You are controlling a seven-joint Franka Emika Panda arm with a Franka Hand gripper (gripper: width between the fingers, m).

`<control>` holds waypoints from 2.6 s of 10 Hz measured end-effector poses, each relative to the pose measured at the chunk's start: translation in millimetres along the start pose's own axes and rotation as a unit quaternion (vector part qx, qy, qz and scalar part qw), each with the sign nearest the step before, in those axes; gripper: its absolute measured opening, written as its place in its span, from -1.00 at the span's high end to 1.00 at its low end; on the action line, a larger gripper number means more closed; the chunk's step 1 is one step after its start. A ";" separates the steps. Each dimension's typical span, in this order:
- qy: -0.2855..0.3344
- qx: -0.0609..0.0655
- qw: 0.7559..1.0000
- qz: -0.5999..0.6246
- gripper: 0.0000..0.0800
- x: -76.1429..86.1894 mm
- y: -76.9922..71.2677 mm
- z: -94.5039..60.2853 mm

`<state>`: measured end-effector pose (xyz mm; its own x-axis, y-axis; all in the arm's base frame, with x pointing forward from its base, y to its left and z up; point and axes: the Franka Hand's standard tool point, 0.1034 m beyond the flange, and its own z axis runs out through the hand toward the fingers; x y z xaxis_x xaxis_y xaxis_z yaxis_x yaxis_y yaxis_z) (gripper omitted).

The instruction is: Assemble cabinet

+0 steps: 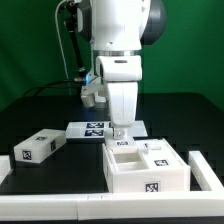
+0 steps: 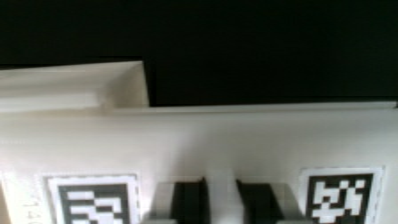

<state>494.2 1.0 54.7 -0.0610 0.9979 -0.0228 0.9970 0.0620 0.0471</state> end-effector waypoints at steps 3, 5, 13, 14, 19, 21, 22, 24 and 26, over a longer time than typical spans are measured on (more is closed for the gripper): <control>0.001 -0.004 1.000 0.000 0.82 0.6 0.4 -0.2; 0.001 -0.004 1.000 0.000 0.82 0.5 0.4 -0.2; 0.000 -0.007 1.000 -0.005 0.82 0.0 45.9 -0.9; -0.001 -0.003 1.000 -0.005 0.82 0.2 52.3 -0.6; -0.002 0.002 1.000 -0.012 0.82 8.7 82.7 0.6; -0.002 0.000 1.000 -0.014 0.82 11.1 91.5 0.5; -0.002 0.001 1.000 -0.014 0.82 11.0 92.5 0.2; -0.004 0.005 1.000 -0.018 0.82 9.9 92.5 -0.3; -0.004 0.006 1.000 -0.019 0.82 10.1 92.5 -0.2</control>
Offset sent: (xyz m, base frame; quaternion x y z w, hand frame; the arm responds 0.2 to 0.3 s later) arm 0.0000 0.0000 0.0000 0.0000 0.0000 0.0000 1.0000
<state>585.8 16.9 59.1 -0.0983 0.9946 -0.0320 0.9945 0.0994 0.0340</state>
